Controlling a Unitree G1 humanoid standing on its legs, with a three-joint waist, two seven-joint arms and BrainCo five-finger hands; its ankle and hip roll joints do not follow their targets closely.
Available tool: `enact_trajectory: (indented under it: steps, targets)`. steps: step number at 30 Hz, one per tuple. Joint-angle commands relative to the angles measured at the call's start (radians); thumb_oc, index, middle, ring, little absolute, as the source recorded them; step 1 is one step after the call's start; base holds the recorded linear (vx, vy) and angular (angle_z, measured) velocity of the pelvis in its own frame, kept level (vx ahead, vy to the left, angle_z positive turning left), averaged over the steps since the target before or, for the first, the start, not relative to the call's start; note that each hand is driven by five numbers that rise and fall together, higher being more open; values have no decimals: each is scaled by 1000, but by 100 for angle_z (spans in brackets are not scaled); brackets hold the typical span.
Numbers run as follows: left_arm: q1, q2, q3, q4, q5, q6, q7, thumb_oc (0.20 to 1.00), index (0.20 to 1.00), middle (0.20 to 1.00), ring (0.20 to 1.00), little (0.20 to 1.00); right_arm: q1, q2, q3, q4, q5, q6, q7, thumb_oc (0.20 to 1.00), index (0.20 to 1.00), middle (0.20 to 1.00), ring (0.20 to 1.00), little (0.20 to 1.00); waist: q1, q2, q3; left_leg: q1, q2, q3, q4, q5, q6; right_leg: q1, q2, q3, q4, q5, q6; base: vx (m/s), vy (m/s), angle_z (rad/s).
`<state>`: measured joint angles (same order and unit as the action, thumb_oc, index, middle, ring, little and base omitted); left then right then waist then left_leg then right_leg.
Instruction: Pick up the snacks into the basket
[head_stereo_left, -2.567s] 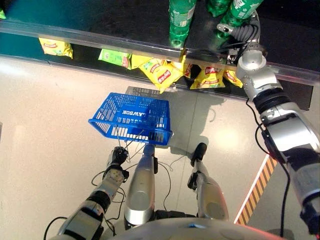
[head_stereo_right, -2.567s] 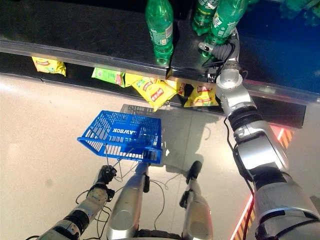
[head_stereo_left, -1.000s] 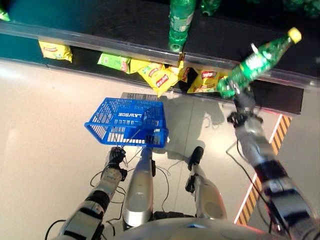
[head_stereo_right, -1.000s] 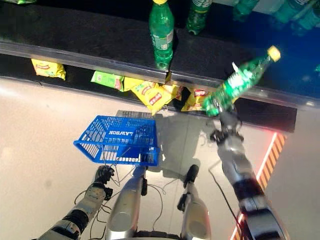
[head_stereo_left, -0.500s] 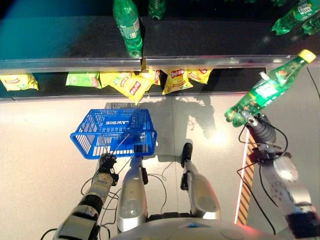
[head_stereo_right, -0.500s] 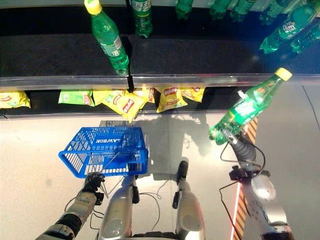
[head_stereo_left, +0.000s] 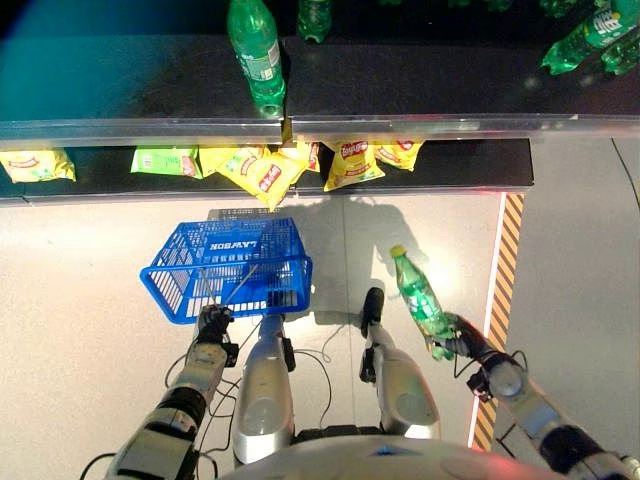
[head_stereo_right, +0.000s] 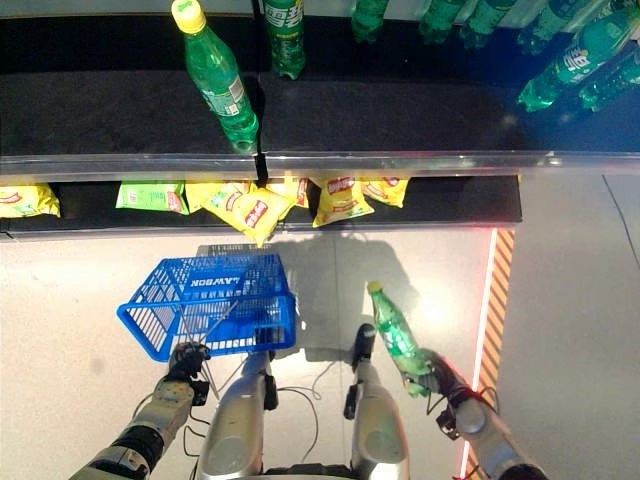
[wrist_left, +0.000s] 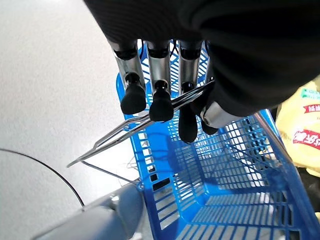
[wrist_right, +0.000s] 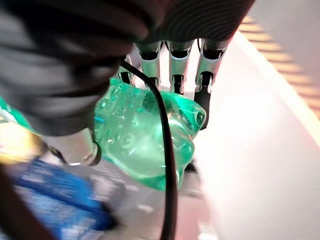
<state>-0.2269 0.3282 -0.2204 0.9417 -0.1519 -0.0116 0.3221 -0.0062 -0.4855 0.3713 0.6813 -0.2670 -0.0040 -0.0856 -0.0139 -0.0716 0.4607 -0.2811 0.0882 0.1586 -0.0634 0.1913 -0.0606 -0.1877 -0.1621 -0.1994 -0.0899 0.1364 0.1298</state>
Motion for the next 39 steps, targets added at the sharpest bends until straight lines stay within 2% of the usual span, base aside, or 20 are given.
enact_trajectory:
  steps: [1,6,11,15,19,26,28,31,32,35,39]
  targets:
    - [-87,-21,-49,-27,-35,-47,-35,200,200,200,200,200,-65,-34,23,-33,-87,4,-74,200,200,200,200,200,-10,-2,-34,-64,-27,-24,79,-62,-4,-113,-38,-13,75,21,44,-61,2,-1]
    - [-212,-79,-129,-24,-66,-42,-39,200,200,200,200,200,-186,22,110,86,-126,29,-114,200,200,200,200,200,-22,-2,-21,-83,-24,-17,68,-46,-8,-140,-31,-1,69,33,39,-57,-2,-2]
    - [-302,-135,-198,-83,-117,-40,-17,200,200,200,200,200,-262,70,179,47,-114,40,-128,200,200,200,200,200,-35,0,-3,-109,-19,-14,66,-34,-14,-173,-22,13,71,35,32,-49,-8,-2]
    - [-381,-175,-258,-92,-105,-32,9,200,200,200,200,200,-315,115,234,58,-100,40,-151,200,200,200,200,200,-47,2,11,-126,-16,-10,69,-28,-17,-193,-18,21,77,34,28,-34,-10,-8]
    - [-443,-229,-310,-71,-111,-34,35,200,200,200,200,200,-399,181,307,144,-109,47,-188,200,200,200,200,200,-53,10,28,-134,-15,-7,64,-23,-19,-206,-16,25,77,37,26,-14,-10,-2]
    - [-498,-340,-404,-95,-178,-62,64,200,200,200,200,200,-560,321,385,333,-56,55,-230,200,200,200,200,200,-47,42,53,-154,-19,-8,55,-11,-22,-228,-15,27,71,45,22,-10,-8,-2]
    - [-500,-365,-444,-139,-210,-73,61,200,200,200,200,200,-616,352,387,389,-8,52,-238,200,200,200,200,200,-40,61,59,-165,-23,-9,54,-7,-23,-235,-17,23,65,51,22,0,0,0]
    - [-499,-370,-458,-157,-219,-75,61,200,200,200,200,200,-635,357,383,398,11,51,-243,200,200,200,200,200,-37,67,59,-171,-25,-10,55,-8,-23,-241,-18,23,63,52,22,0,-2,1]
    - [-497,-382,-484,-189,-227,-76,58,200,200,200,200,200,-667,372,367,423,50,47,-253,200,200,200,200,200,-31,80,59,-184,-29,-14,57,-8,-22,-250,-20,23,59,56,22,1,-8,4]
    - [-488,-373,-523,-276,-236,-80,52,200,200,200,200,200,-739,387,333,476,105,48,-268,200,200,200,200,200,-16,105,59,-215,-39,-16,71,-13,-22,-273,-28,21,60,59,22,-5,0,2]
    - [-460,-308,-547,-464,-273,-97,42,200,200,200,200,200,-857,353,271,550,132,59,-296,200,200,200,200,200,21,144,59,-254,-54,-15,86,-20,-18,-305,-40,19,62,66,25,-10,28,12]
